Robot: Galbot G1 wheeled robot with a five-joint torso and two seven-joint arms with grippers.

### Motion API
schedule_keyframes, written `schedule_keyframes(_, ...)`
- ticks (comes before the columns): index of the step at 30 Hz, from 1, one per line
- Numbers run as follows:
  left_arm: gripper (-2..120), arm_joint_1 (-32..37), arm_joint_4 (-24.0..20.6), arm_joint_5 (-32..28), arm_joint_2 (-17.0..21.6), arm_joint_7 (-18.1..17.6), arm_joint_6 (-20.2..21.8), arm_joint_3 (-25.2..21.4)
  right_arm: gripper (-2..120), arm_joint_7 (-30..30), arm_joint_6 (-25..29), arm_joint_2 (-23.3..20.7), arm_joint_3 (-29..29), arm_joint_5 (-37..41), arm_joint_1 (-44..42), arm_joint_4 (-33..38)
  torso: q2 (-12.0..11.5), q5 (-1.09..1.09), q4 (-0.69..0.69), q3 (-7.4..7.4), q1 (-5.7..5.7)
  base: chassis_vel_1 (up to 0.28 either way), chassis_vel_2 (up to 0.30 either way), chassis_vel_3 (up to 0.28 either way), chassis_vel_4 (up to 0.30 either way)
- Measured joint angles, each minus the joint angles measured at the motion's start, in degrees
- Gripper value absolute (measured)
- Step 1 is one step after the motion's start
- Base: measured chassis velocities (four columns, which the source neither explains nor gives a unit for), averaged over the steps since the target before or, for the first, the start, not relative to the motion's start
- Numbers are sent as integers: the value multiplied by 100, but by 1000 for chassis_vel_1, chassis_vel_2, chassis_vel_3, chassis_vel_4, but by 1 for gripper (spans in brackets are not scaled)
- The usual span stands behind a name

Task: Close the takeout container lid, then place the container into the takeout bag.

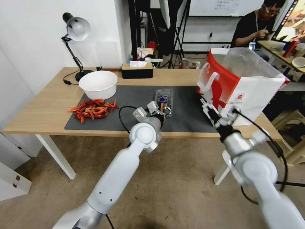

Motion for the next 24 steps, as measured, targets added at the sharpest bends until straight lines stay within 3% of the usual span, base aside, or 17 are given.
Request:
schedule_keyframes(4,0,16,21,0,12,11,-20,-14,100,746,-531,56,-559,314,981,-755,0,1,-1,0,0,0,0,0,0)
schedule_keyframes(9,0,25,21,1,43,15,-36,-40,100,1205,-985,163,-913,402,1711,-1292,-1,-1,0,0,0,0,0,0,0)
schedule_keyframes(13,0,50,20,-5,106,42,-41,-101,100,1674,-1808,394,-1374,541,2589,-2099,0,-1,1,0,1,0,0,0,0)
schedule_keyframes(19,0,137,9,-3,110,77,-65,-105,100,2084,-2526,577,-1722,701,3130,-2646,0,0,-1,0,1,0,0,0,0)
schedule_keyframes(24,0,163,-7,1,120,95,-75,-106,100,2371,-2743,625,-1976,928,3425,-2902,0,0,0,-1,0,0,0,0,0)
